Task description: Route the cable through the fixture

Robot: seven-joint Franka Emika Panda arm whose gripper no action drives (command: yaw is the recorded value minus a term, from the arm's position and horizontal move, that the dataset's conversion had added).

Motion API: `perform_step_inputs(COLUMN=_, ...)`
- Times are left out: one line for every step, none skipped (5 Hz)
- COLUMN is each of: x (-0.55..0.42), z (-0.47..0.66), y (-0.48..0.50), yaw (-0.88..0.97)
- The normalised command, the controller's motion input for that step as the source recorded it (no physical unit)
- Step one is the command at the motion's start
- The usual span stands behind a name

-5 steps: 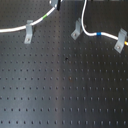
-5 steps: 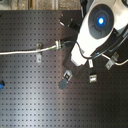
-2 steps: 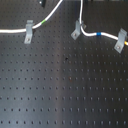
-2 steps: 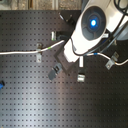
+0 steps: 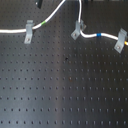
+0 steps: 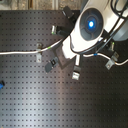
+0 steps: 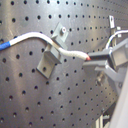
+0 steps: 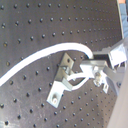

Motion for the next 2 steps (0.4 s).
perform_step_inputs(x=0.144, z=0.28, y=0.088, yaw=0.12)
perform_step_inputs(x=0.033, z=0.19, y=0.019, yaw=0.05)
